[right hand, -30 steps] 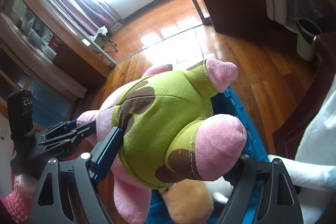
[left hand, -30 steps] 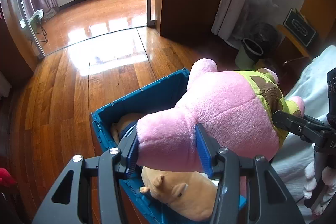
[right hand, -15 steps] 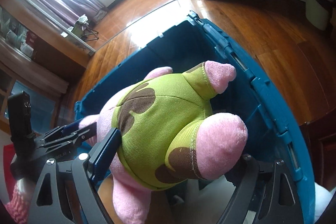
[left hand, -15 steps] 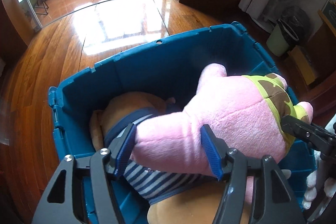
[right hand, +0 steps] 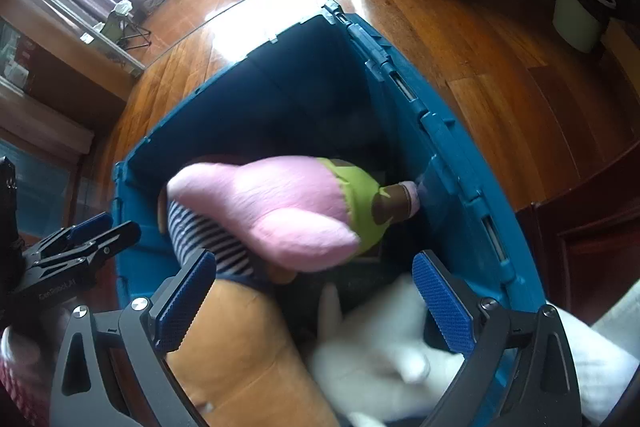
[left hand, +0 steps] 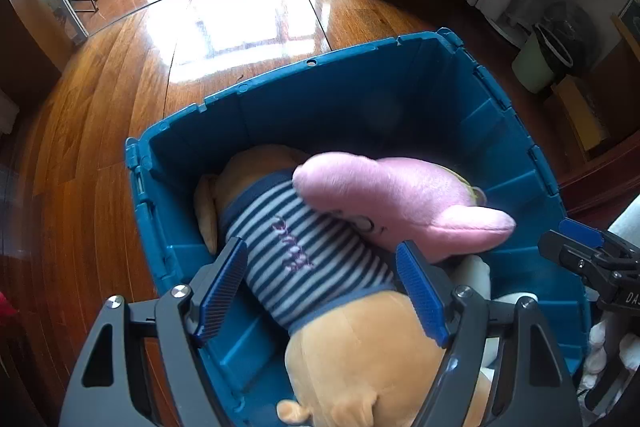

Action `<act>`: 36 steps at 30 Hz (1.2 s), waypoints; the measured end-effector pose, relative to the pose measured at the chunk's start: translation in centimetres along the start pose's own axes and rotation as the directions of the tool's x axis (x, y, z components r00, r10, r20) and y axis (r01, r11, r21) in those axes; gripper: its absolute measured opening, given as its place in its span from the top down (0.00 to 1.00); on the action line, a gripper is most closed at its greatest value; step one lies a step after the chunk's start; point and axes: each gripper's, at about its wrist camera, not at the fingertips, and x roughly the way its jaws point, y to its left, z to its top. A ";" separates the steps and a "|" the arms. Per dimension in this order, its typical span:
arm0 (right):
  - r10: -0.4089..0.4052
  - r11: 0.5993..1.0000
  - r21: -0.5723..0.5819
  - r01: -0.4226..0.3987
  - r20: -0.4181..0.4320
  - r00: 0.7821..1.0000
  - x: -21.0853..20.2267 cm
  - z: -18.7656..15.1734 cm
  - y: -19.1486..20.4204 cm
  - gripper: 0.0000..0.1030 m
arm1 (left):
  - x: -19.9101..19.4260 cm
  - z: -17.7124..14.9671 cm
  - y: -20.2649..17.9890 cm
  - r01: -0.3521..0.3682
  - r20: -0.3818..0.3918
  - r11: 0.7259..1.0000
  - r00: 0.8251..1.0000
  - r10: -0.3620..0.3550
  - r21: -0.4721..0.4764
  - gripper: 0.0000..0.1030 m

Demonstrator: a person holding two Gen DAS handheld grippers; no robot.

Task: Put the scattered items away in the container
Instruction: 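Lower the plush into the blue crate and open both tools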

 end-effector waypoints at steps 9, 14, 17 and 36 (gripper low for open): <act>-0.046 0.995 -0.096 0.038 -0.078 0.996 -11.2 -2.0 6.0 0.03 | -11.8 -0.9 -3.1 -0.007 -0.054 0.998 0.999 0.004 -0.056 0.26; -0.069 0.988 -0.143 0.057 -0.081 0.994 -17.3 -1.7 8.6 0.01 | -18.3 -0.5 -4.8 -0.026 -0.062 0.997 0.998 0.021 -0.067 0.26; -0.083 0.981 -0.184 0.065 -0.094 0.992 -20.7 -1.9 10.2 0.01 | -22.1 -0.3 -5.4 -0.036 -0.058 0.997 0.998 0.032 -0.064 0.26; -0.138 0.974 -0.178 0.138 0.013 0.990 -37.5 -4.4 16.2 0.01 | -39.3 -1.8 -6.3 -0.010 -0.023 0.999 1.000 0.011 0.041 0.26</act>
